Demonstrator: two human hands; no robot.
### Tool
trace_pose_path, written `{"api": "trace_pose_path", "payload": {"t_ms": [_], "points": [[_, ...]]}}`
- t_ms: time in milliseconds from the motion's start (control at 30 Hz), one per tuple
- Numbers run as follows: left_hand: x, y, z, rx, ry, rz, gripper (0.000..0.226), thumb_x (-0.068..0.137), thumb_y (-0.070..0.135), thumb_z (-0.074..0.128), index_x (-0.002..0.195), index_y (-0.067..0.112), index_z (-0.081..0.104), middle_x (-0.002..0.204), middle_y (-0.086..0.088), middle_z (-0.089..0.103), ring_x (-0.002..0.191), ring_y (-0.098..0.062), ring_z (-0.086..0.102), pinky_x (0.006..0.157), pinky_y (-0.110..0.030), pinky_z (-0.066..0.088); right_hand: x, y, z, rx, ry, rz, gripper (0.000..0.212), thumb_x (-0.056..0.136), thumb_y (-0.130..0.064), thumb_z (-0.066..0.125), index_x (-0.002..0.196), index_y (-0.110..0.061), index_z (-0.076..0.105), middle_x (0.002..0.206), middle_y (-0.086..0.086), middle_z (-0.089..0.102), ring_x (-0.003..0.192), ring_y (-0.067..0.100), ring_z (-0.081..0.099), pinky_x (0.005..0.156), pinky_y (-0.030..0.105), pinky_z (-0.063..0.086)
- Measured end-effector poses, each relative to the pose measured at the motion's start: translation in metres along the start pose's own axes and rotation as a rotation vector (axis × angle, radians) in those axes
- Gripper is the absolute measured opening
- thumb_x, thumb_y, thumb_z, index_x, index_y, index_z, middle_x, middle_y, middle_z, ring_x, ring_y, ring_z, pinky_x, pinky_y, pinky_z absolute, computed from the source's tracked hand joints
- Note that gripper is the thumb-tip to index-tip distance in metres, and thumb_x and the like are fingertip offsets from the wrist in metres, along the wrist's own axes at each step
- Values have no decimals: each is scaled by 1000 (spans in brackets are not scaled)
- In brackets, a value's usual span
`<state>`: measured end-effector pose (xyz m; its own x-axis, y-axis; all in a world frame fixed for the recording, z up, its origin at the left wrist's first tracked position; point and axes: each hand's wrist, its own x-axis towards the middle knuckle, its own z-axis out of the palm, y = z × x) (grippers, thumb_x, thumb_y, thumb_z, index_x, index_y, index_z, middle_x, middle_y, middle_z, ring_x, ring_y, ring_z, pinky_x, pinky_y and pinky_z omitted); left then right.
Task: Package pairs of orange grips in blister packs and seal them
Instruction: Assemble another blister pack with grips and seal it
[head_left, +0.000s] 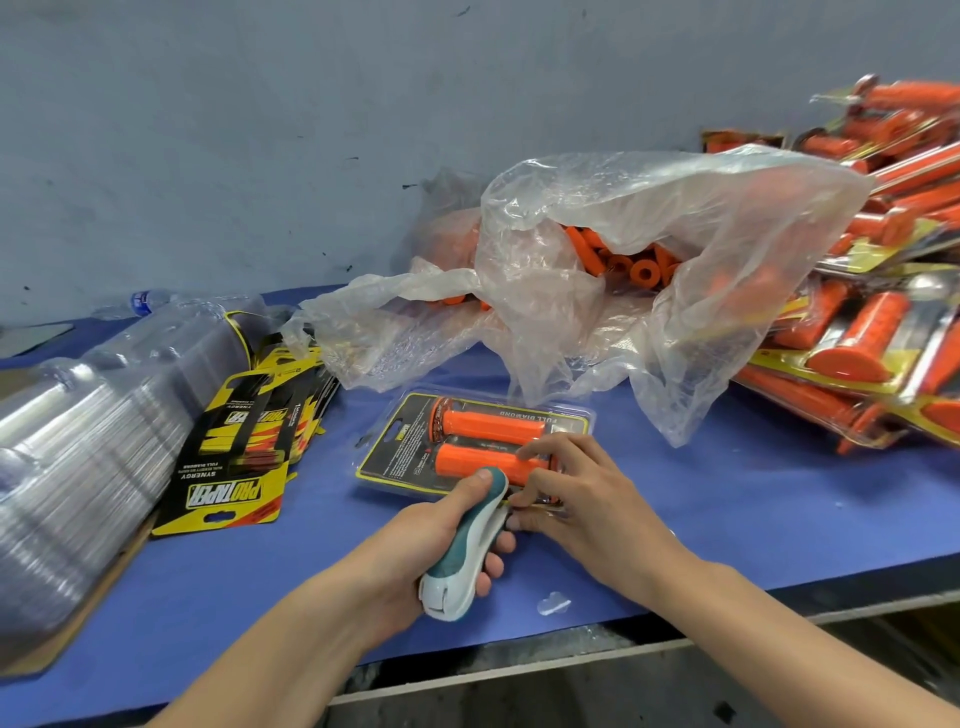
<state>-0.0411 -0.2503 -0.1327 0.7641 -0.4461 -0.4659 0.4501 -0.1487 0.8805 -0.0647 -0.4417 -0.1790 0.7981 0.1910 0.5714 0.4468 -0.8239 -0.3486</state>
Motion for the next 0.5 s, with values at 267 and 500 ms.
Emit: {"api": "trace_pose_path", "payload": {"t_ms": [267,500], "points": [[2,0,2,-7,-22,7,54,91,52,58,100,-1,66,79,-13,64,57,-22,56,50,-28,49,7,-12,-6,-318,-77,-50,58,78,-46,72,132,-30,54,125,-6,59,113,26,54,89,41,49],[7,-1,5,-40,3,-5,47,94,45,58,96,-1,67,74,-13,62,53,-19,54,45,-27,47,10,-12,-3,-406,8,-124,42,77,-39,76,116,-28,68,116,-10,66,105,27,62,76,43,52]]}}
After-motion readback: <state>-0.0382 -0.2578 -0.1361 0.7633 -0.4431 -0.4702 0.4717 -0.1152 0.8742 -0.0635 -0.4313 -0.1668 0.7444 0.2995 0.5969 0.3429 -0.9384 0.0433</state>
